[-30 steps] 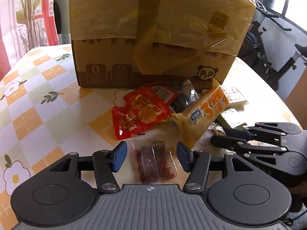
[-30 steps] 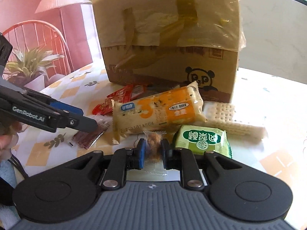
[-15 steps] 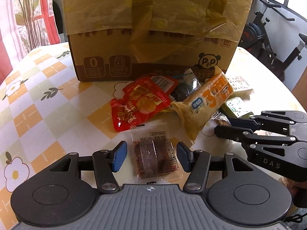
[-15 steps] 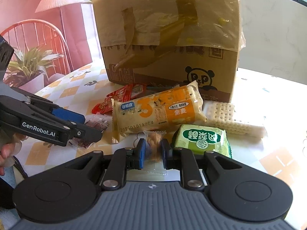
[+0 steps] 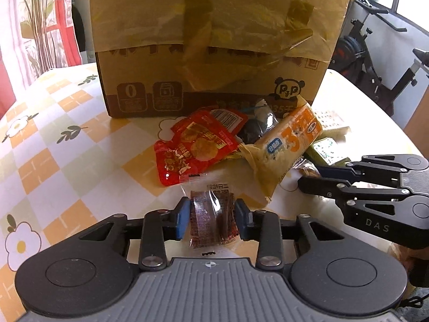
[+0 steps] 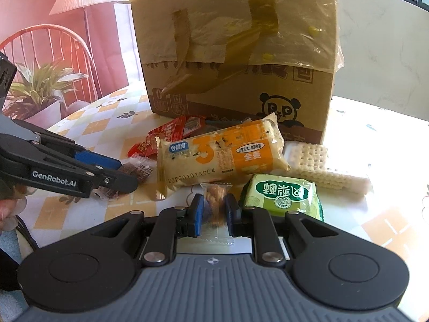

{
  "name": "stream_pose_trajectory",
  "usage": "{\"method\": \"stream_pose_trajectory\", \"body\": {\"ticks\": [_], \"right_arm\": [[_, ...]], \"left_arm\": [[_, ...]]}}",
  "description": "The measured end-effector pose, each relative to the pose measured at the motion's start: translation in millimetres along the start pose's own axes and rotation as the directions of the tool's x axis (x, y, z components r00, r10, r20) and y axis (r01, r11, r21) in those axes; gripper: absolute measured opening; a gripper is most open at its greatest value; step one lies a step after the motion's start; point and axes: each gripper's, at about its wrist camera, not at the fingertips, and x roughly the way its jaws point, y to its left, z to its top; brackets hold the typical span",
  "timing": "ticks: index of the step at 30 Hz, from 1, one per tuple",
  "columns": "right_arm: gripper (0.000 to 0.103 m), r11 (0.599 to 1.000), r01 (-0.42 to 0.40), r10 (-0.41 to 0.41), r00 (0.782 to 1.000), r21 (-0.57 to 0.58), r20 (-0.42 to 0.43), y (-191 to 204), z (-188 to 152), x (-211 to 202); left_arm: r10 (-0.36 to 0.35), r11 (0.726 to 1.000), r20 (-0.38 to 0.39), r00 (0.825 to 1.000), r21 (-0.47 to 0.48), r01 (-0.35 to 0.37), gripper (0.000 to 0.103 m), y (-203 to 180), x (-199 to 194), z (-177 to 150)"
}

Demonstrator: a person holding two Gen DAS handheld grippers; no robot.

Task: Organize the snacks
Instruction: 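Carry both small packets over the box and open both tools to release them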

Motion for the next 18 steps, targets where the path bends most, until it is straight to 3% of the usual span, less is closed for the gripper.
{"method": "stream_pose_trajectory", "body": {"ticks": [11, 18], "right_arm": [[0.019, 0.999, 0.007, -0.007, 1.000, -0.031, -0.001, 5.5, -1.2, -2.0], [0.019, 1.000, 0.016, -0.014, 0.999, -0.025, 0.052, 9.3, 11.1, -26.9]], "left_arm": [[-0.032, 0.999, 0.036, 0.999, 0.008, 0.032, 0.037, 0.1, -10.1, 1.0], [-0.013, 0.998, 0.133, 0.991, 0.056, 0.006, 0.037, 3.1, -32.5, 9.0]]}}
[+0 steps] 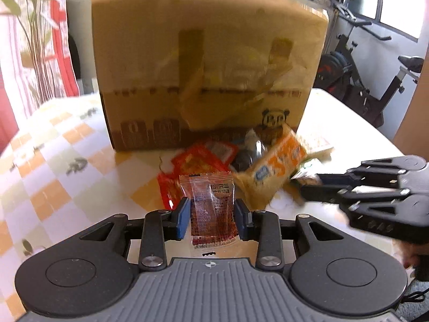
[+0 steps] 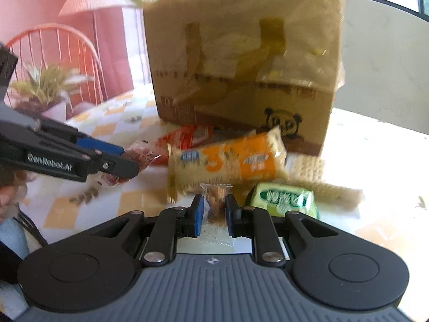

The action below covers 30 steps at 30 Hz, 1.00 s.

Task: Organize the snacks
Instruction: 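Carry both small packets over the box and open both tools to release them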

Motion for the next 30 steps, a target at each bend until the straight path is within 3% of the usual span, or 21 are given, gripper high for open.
{"method": "stream_pose_trajectory", "body": {"ticks": [6, 11, 14, 17, 22, 26, 30], "right_arm": [[0.019, 0.999, 0.045, -0.046, 0.988, 0.010, 0.149, -12.3, 60.5, -31.4], [0.019, 0.998, 0.068, -0.065, 0.959, -0.001, 0.277, -23.3, 131.2, -47.2], [0.019, 0.997, 0.080, -0.072, 0.957, -0.017, 0.282, -30.0, 168.1, -38.9], [0.019, 0.993, 0.110, -0.097, 0.961, -0.036, 0.259, -38.1, 195.5, -14.9], [0.019, 0.988, 0.152, -0.152, 0.973, 0.012, 0.173, -57.3, 219.2, 26.6], [0.019, 0.981, 0.192, -0.194, 0.975, 0.021, 0.110, -59.8, 223.5, 45.1], [0.020, 0.975, 0.222, -0.223, 0.972, 0.031, 0.079, -63.5, 218.4, 46.7]], "left_arm": [[-0.015, 1.000, 0.149, 0.989, 0.012, 0.014, 0.037, 11.7, -27.5, 42.5], [-0.023, 1.000, 0.314, 0.949, 0.020, 0.017, 0.037, 26.1, -58.9, 102.2], [-0.013, 0.999, 0.378, 0.926, 0.034, 0.001, 0.037, 34.7, -64.0, 138.8], [-0.002, 0.999, 0.403, 0.915, 0.047, -0.018, 0.037, 39.6, -53.2, 170.9], [0.010, 1.000, 0.351, 0.936, 0.018, -0.017, 0.037, 47.1, -17.0, 205.1], [0.035, 0.998, 0.281, 0.959, 0.046, -0.050, 0.038, 43.3, 13.5, 214.4], [0.052, 0.997, 0.241, 0.969, 0.046, -0.065, 0.041, 45.4, 26.2, 212.1]]}}
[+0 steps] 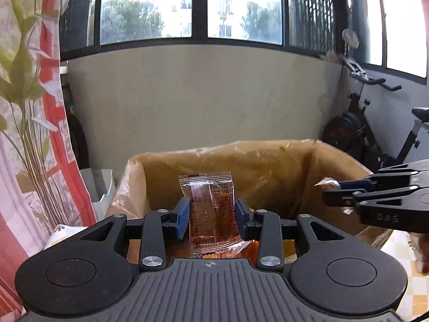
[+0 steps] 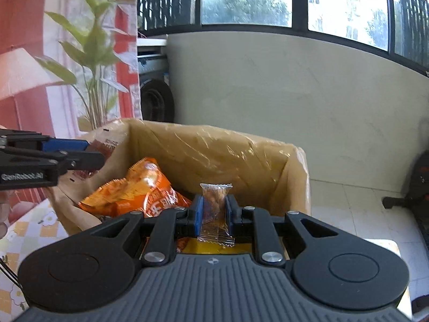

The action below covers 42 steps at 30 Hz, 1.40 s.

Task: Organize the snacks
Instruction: 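Carry both small packets over the box and open both tools to release them, then move both tools back down toward the remaining snacks on the table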

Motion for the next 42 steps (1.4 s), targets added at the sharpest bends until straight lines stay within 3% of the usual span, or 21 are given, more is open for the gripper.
{"method": "stream_pose_trajectory", "body": {"ticks": [1, 3, 5, 12, 27, 34, 42], "right_arm": [[0.021, 1.000, 0.007, -0.007, 1.000, 0.003, -0.003, -1.4, -2.5, -1.9], [0.036, 1.000, 0.011, -0.011, 1.000, 0.014, -0.003, -5.5, -6.1, -5.4], [0.043, 0.999, 0.017, -0.017, 1.000, 0.031, 0.010, -9.1, -8.9, -12.2], [0.057, 0.999, -0.024, 0.020, 0.996, 0.044, 0.085, -7.5, -15.6, -38.5], [0.059, 0.994, -0.106, 0.110, 0.982, -0.034, 0.151, 14.0, -47.3, -83.4], [0.059, 0.990, -0.137, 0.142, 0.978, -0.038, 0.156, 16.9, -78.0, -95.8], [0.059, 0.990, -0.143, 0.142, 0.987, 0.010, 0.078, 7.0, -124.1, -89.9]], "left_arm": [[0.005, 1.000, -0.009, 1.000, -0.003, -0.005, 0.043, 1.3, 2.0, 0.0], [0.012, 1.000, -0.016, 1.000, -0.009, -0.012, 0.046, 4.9, 1.6, -1.8], [0.011, 1.000, -0.017, 1.000, -0.005, -0.011, 0.048, 4.5, -1.8, -3.5], [0.012, 1.000, 0.007, 1.000, 0.005, -0.012, 0.059, 13.0, -22.0, -5.5], [-0.013, 0.997, 0.091, 0.996, -0.079, 0.020, 0.059, 13.3, -90.7, -32.8], [-0.024, 0.996, 0.063, 0.998, -0.089, 0.030, 0.059, 3.4, -104.7, -71.7], [-0.024, 0.993, -0.039, 0.999, -0.113, 0.019, 0.059, 0.4, -94.9, -119.5]]}}
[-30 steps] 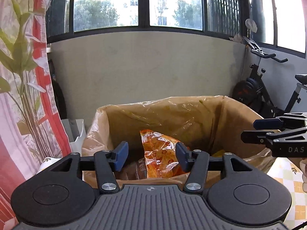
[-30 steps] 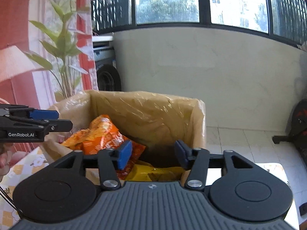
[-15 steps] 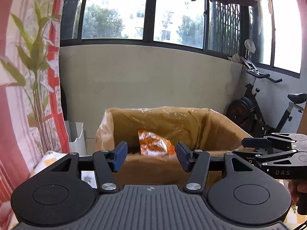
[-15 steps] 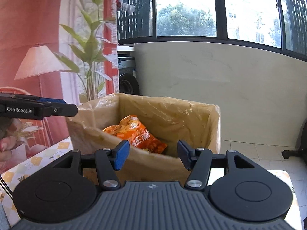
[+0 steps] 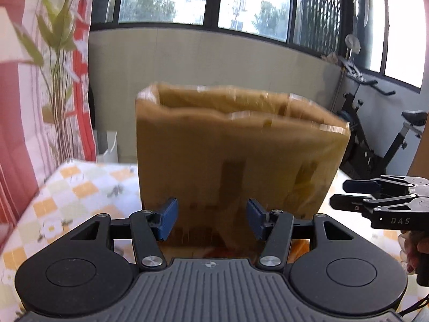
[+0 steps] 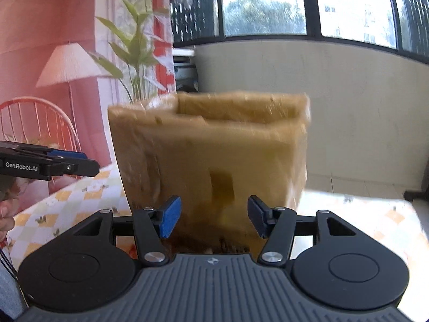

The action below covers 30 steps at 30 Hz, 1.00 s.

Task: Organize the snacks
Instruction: 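Move both tools back down toward the remaining snacks on the table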

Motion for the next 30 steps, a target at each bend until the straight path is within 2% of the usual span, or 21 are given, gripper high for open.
{"method": "stream_pose_trajectory", "body": {"ticks": [7, 10, 15, 19, 22, 26, 28, 30], "right_arm": [[0.059, 0.998, 0.053, -0.050, 0.994, 0.031, -0.100, -17.6, -44.6, 1.8], [0.059, 0.997, 0.054, -0.045, 0.985, 0.051, -0.169, -21.1, -65.7, 7.2], [0.059, 0.998, 0.060, -0.053, 0.963, 0.016, -0.265, -16.0, -86.8, 19.0], [0.060, 0.995, 0.033, -0.005, 0.960, 0.095, -0.281, -18.3, -87.4, 16.5], [0.061, 0.996, -0.002, 0.030, 0.952, 0.094, -0.303, -9.0, -89.1, 12.9], [0.061, 0.988, -0.071, 0.114, 0.935, 0.139, -0.335, -1.1, -90.5, 8.1], [0.061, 0.988, -0.091, 0.130, 0.929, 0.125, -0.348, 3.1, -87.4, 8.3], [0.060, 0.993, -0.096, 0.112, 0.934, 0.065, -0.341, 8.0, -83.1, 7.6]], "left_arm": [[0.001, 1.000, -0.090, 0.996, -0.001, -0.001, 0.059, 1.8, 17.5, -26.0], [-0.001, 1.000, -0.126, 0.992, -0.009, 0.000, 0.059, 2.0, 25.4, -34.7], [-0.003, 1.000, -0.158, 0.987, -0.027, -0.001, 0.059, 0.6, 27.7, -43.4], [0.000, 0.999, -0.170, 0.985, -0.033, -0.005, 0.059, 1.0, 27.7, -46.7], [-0.001, 0.999, -0.174, 0.985, -0.038, -0.006, 0.059, -0.7, 27.3, -48.2], [-0.005, 0.999, -0.180, 0.984, -0.039, -0.003, 0.059, -3.3, 27.1, -50.0], [-0.007, 0.999, -0.182, 0.983, -0.038, 0.000, 0.059, -3.9, 26.5, -50.7], [-0.009, 0.999, -0.183, 0.983, -0.038, 0.002, 0.059, -3.8, 26.3, -51.2]]}}
